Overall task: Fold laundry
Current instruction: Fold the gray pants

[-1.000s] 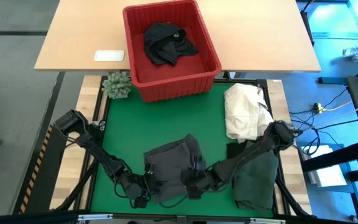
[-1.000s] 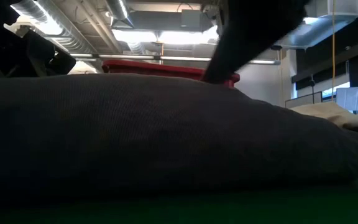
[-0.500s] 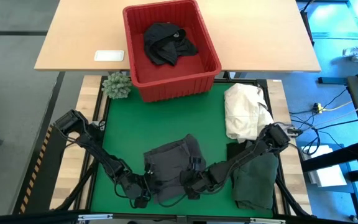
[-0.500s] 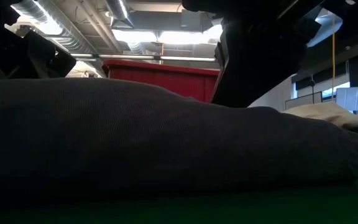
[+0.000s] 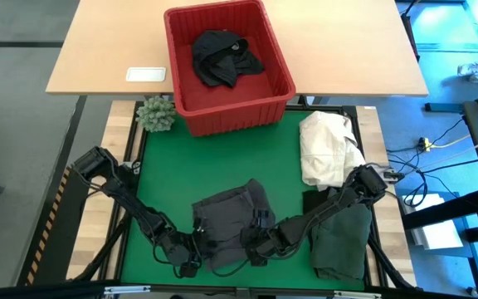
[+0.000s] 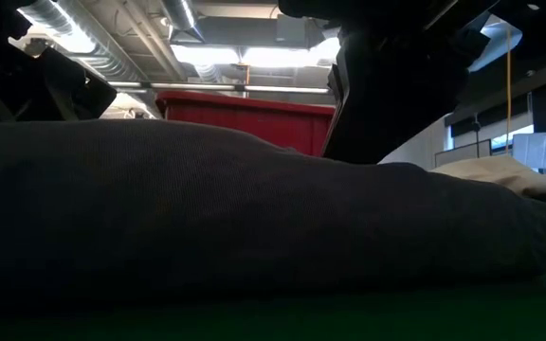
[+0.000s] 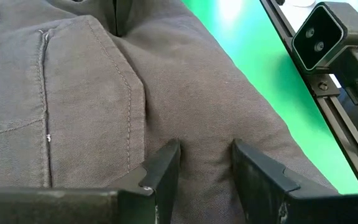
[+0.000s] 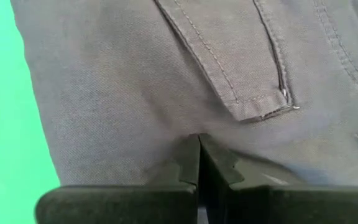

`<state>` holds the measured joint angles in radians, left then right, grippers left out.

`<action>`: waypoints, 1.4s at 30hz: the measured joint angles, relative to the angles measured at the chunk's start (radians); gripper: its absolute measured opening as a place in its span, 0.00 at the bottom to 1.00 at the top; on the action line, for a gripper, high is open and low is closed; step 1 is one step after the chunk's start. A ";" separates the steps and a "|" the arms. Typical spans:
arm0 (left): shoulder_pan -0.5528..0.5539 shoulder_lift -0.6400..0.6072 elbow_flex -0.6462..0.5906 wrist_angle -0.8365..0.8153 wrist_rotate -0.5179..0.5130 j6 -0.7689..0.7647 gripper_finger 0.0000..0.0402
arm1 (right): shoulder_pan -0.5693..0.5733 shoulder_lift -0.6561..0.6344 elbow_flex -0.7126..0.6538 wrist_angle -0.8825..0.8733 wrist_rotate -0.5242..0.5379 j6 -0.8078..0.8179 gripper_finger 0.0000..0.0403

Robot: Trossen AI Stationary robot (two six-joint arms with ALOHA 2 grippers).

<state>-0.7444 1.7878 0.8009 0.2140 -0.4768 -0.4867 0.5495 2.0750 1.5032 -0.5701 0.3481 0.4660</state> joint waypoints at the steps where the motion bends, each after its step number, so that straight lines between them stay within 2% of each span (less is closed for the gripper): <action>1: 0.000 0.000 0.000 0.000 0.000 0.000 0.35 | 0.000 0.000 0.000 0.000 0.000 0.000 0.01; 18: 0.000 0.000 0.000 -0.001 0.001 -0.026 0.35 | 0.000 -0.004 0.003 0.001 0.002 0.005 0.01; 29: 0.001 -0.053 -0.003 -0.005 -0.012 0.027 0.35 | 0.042 -0.024 0.108 0.007 0.077 -0.054 0.01; 34: -0.003 -0.068 -0.003 -0.013 -0.002 0.028 0.35 | 0.061 -0.024 0.163 -0.175 0.186 0.006 0.01; 42: -0.030 -0.199 -0.002 -0.016 -0.018 0.068 0.35 | 0.127 -0.032 0.234 -0.360 0.262 0.084 0.01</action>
<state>-0.7748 1.5892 0.7992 0.1984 -0.4950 -0.4183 0.6762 2.0430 1.7368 -0.9298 0.6106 0.5495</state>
